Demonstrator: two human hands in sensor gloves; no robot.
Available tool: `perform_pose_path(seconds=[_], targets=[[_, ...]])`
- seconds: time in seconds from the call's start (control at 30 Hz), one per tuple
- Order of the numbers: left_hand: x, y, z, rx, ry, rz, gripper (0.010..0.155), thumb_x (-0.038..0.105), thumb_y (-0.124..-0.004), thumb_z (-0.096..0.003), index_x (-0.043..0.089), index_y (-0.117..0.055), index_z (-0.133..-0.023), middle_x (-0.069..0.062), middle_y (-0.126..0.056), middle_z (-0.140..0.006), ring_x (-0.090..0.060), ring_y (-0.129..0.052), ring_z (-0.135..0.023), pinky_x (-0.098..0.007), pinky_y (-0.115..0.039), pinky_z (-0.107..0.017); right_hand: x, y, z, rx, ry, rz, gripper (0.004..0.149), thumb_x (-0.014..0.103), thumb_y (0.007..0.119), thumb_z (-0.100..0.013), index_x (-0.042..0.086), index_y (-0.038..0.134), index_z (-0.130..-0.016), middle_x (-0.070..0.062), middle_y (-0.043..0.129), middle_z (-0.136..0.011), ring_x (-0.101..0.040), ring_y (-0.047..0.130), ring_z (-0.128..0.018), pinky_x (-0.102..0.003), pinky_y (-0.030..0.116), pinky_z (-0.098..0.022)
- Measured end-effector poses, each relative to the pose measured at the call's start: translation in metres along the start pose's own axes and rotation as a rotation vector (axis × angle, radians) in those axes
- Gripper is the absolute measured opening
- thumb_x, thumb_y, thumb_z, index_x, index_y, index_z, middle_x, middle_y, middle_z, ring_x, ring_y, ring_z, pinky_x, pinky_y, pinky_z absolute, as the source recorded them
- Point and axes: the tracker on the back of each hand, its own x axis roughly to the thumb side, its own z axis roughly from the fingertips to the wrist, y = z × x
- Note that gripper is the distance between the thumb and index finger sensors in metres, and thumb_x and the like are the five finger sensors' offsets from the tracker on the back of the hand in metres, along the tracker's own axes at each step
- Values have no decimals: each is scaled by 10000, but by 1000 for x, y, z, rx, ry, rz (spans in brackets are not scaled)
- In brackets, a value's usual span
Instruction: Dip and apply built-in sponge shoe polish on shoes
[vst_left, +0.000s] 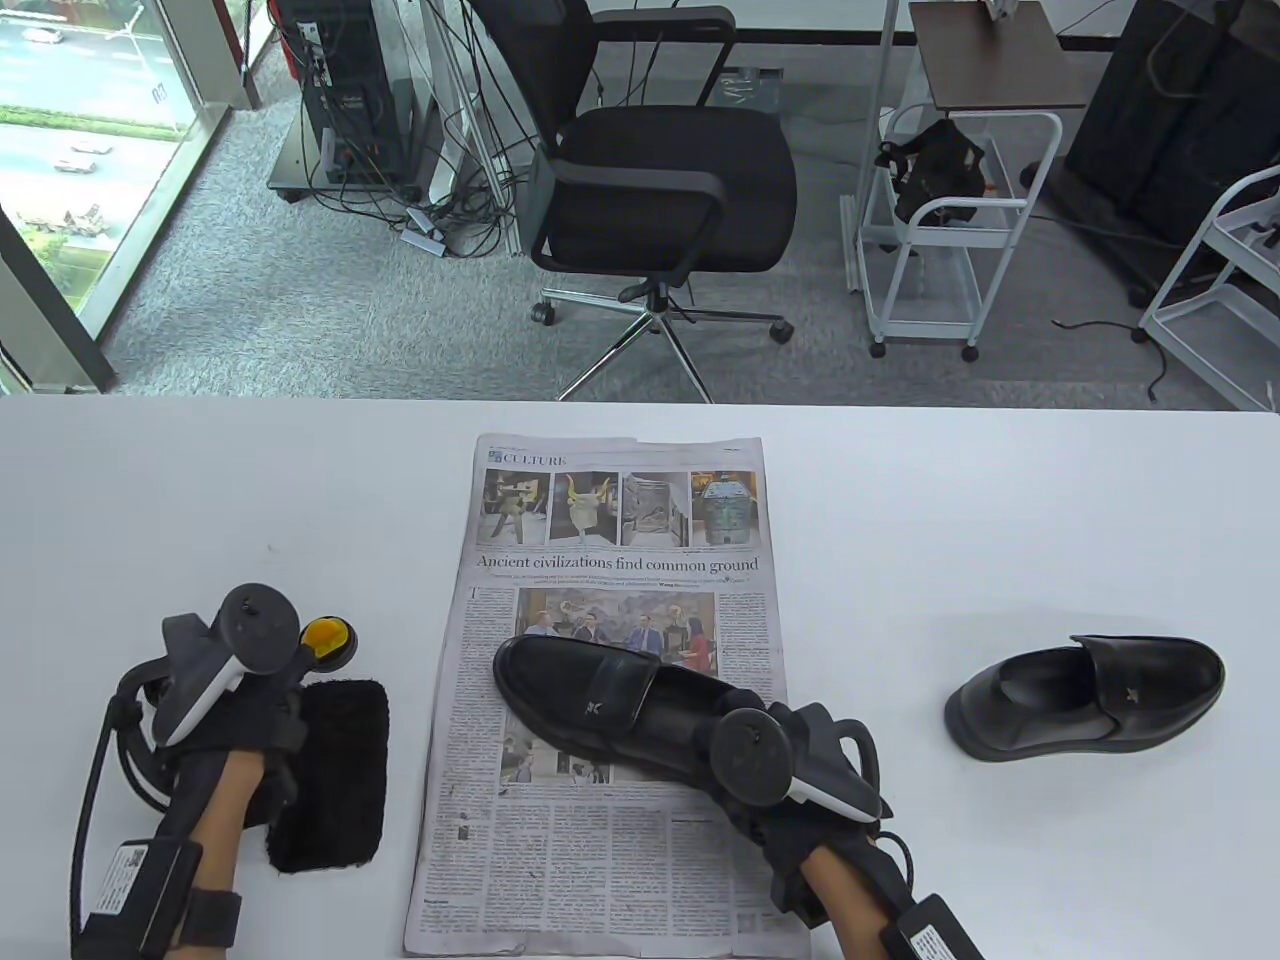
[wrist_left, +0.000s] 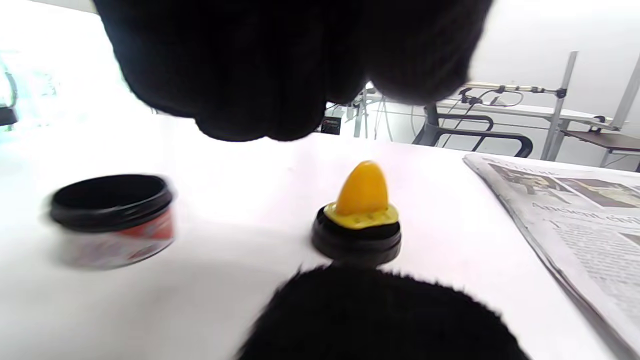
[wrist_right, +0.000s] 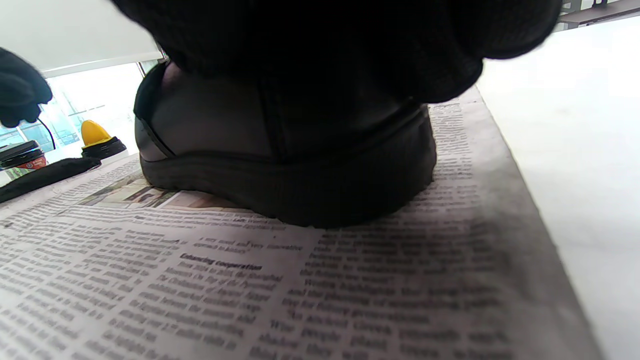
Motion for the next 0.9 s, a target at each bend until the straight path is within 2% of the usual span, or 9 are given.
perform_pose_path(seconds=[0.1,0.23,0.33,0.4,0.5,0.7,0.8,0.9], targets=[[10,-13,-22,-58,-5,-52,561,274,-783,-576,106,-644,-1093,-217,-788,-1061,-453,-881,-862,-560,-795,-618,0,0,0,0,-2,2,387,375,736,-464,227,765,-820,-92,616,-957,-486,821,-662,-653,688,-551],[17,-29,-42,-97,11,-82,623,338,-776,-577,81,-598,-1117,-261,-721,-1088,-514,-819,-867,-626,-721,-622,0,0,-1,4,3,1,383,376,737,-464,228,769,-816,-93,618,-957,-484,822,-660,-653,688,-551],[21,-37,-52,-88,19,-154,590,349,-783,-573,76,-666,-1083,-230,-812,-1013,-482,-855,-811,-633,-715,-611,0,0,-1,4,3,3,383,377,736,-464,229,769,-816,-92,618,-957,-483,820,-663,-652,688,-551],[23,-42,-55,-80,17,-240,493,344,-791,-567,107,-775,-1000,-172,-892,-924,-426,-898,-760,-604,-745,-596,0,0,-1,4,3,-1,383,376,737,-464,229,769,-816,-94,618,-956,-484,821,-660,-653,688,-550],[22,-43,-55,-51,10,-289,472,351,-798,-556,106,-794,-959,-161,-913,-866,-388,-913,-722,-589,-759,-583,0,0,-1,4,3,-1,383,376,737,-464,229,768,-816,-94,617,-957,-485,820,-660,-653,688,-551],[8,-12,-41,54,15,-216,466,352,-760,-570,109,-770,-967,-149,-891,-861,-370,-898,-728,-584,-752,-594,0,0,-1,3,1,-1,382,375,737,-464,229,768,-816,-94,618,-957,-485,822,-658,-655,687,-550],[-12,11,-31,118,46,-195,460,357,-757,-574,134,-765,-976,-138,-881,-879,-376,-889,-747,-584,-747,-601,0,0,-1,3,1,-1,382,375,737,-464,229,769,-816,-93,618,-957,-486,820,-660,-655,687,-550],[-34,23,-26,138,98,-190,456,364,-752,-578,156,-759,-983,-128,-874,-897,-389,-879,-768,-591,-738,-611,0,0,-1,4,0,-1,383,375,737,-464,228,769,-816,-95,618,-956,-486,821,-659,-655,687,-550]])
